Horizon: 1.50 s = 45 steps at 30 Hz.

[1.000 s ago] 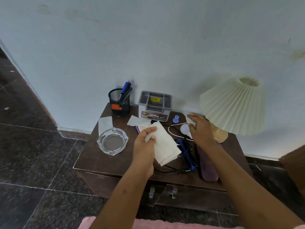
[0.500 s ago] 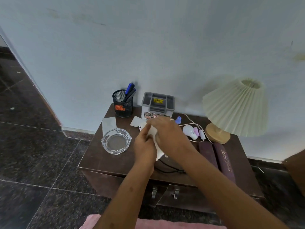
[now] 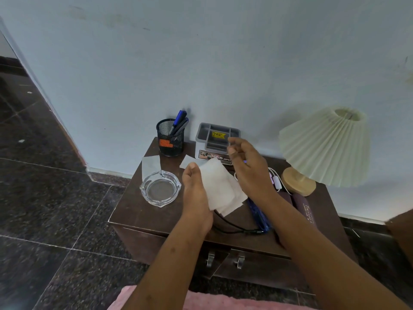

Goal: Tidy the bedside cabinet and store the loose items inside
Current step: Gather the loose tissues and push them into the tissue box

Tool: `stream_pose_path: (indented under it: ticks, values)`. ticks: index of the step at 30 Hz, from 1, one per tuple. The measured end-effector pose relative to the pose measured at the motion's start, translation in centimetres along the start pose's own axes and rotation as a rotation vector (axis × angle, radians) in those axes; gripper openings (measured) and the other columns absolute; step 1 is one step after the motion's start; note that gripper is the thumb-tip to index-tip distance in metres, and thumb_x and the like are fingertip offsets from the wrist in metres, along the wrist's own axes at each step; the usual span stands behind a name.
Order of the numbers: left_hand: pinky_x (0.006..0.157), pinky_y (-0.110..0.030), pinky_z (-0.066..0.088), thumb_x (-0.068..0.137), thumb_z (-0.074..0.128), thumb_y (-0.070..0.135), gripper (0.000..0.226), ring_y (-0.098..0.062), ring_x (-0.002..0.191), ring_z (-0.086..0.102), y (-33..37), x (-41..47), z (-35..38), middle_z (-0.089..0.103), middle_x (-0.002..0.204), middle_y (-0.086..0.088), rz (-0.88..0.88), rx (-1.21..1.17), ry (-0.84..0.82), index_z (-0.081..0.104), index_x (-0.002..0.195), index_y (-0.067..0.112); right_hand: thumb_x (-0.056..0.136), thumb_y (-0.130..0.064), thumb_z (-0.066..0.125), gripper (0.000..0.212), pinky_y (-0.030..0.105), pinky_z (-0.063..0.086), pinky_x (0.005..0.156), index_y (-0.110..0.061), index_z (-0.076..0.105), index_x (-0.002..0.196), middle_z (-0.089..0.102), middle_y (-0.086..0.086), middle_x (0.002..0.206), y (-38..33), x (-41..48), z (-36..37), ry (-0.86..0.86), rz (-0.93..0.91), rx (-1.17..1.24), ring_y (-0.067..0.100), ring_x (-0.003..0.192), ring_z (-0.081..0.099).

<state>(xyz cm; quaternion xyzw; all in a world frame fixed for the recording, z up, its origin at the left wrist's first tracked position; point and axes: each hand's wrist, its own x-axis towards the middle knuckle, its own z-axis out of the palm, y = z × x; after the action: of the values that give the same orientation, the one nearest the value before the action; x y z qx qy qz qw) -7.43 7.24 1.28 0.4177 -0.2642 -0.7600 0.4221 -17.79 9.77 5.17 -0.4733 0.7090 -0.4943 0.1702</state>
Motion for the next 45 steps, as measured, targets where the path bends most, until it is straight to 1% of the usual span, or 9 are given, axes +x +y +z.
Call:
stream_pose_path:
  ticks: [5,8,11,18,23,26,31,35,45]
  values:
    - [0.087,-0.046,0.054,0.095,0.042,0.045,0.043,-0.024,0.099,0.061,-0.1,0.0,0.1,0.058,0.122,-0.006,0.025,0.067,0.019,0.034,0.136,0.031,0.096,-0.05,0.036,0.052,0.018,0.029,0.093,-0.03,0.033,0.144,0.039,-0.008,0.146,0.5,-0.9,0.0,-0.365,0.313,0.103,-0.002,0.116,0.037]
    - [0.086,-0.043,0.054,0.097,0.045,0.036,0.046,-0.021,0.097,0.062,-0.1,-0.2,0.4,0.056,0.126,-0.007,0.086,0.105,0.027,0.028,0.139,0.032,0.09,-0.063,0.037,0.06,0.016,0.039,0.086,-0.038,0.032,0.143,0.039,-0.011,0.146,0.2,-1.6,0.8,-0.514,0.372,0.268,-0.001,0.116,0.046]
    - [0.092,-0.044,0.051,0.097,0.048,0.021,0.051,-0.02,0.105,0.059,-0.2,-0.2,0.2,0.048,0.134,-0.003,0.129,0.125,0.002,0.024,0.14,0.036,0.09,-0.063,0.036,0.063,0.013,0.036,0.073,-0.039,0.023,0.146,0.031,-0.009,0.151,0.0,-1.1,0.7,-0.424,0.371,0.223,0.003,0.114,0.039]
    - [0.063,-0.023,0.053,0.091,0.05,-0.003,0.069,-0.009,0.096,0.056,0.1,0.3,-0.4,0.048,0.12,0.008,0.214,0.143,0.033,0.026,0.137,0.042,0.091,-0.044,0.054,0.029,0.031,0.058,0.068,-0.04,0.052,0.12,0.065,-0.006,0.108,1.1,-0.8,-0.7,-0.635,0.594,0.331,0.017,0.096,0.066]
    - [0.056,-0.018,0.054,0.087,0.054,-0.008,0.072,-0.005,0.091,0.059,0.7,0.7,-0.8,0.055,0.105,0.018,0.296,0.085,0.099,0.028,0.136,0.039,0.094,-0.043,0.051,0.031,0.04,0.058,0.079,-0.022,0.059,0.114,0.06,0.007,0.115,1.2,-1.5,0.4,-0.402,0.752,0.595,0.022,0.092,0.063]
    - [0.056,-0.018,0.054,0.087,0.055,-0.007,0.07,-0.003,0.09,0.059,0.6,0.7,-0.8,0.055,0.103,0.02,0.283,0.08,0.089,0.03,0.135,0.038,0.096,-0.04,0.047,0.032,0.034,0.058,0.067,-0.014,0.06,0.109,0.068,0.006,0.097,0.8,-2.0,1.7,-0.229,0.851,0.819,0.019,0.078,0.068]
    - [0.09,-0.045,0.053,0.088,0.055,-0.002,0.062,-0.024,0.112,0.056,-0.1,0.0,-0.2,0.054,0.129,-0.006,0.226,0.135,0.061,0.031,0.138,0.028,0.1,-0.03,0.042,0.039,0.047,0.049,0.096,-0.007,0.051,0.13,0.063,0.018,0.122,0.1,-2.1,2.9,-0.179,0.842,1.022,0.032,0.112,0.06]
    - [0.095,-0.046,0.05,0.09,0.053,-0.001,0.063,-0.022,0.113,0.055,-0.2,-0.1,-0.1,0.05,0.132,-0.006,0.221,0.177,0.034,0.026,0.139,0.029,0.099,-0.022,0.044,0.036,0.033,0.059,0.064,-0.004,0.048,0.13,0.063,0.02,0.118,-0.2,-2.1,2.4,-0.095,0.806,1.106,0.026,0.091,0.066]
    - [0.101,-0.047,0.046,0.092,0.05,0.003,0.068,-0.023,0.121,0.05,-0.8,-0.2,0.0,0.044,0.138,-0.006,0.225,0.321,0.051,0.014,0.143,0.031,0.099,-0.017,0.044,0.035,0.029,0.056,0.059,-0.018,0.043,0.134,0.057,0.012,0.127,-0.1,-2.0,2.6,-0.08,0.771,1.074,0.02,0.091,0.063]
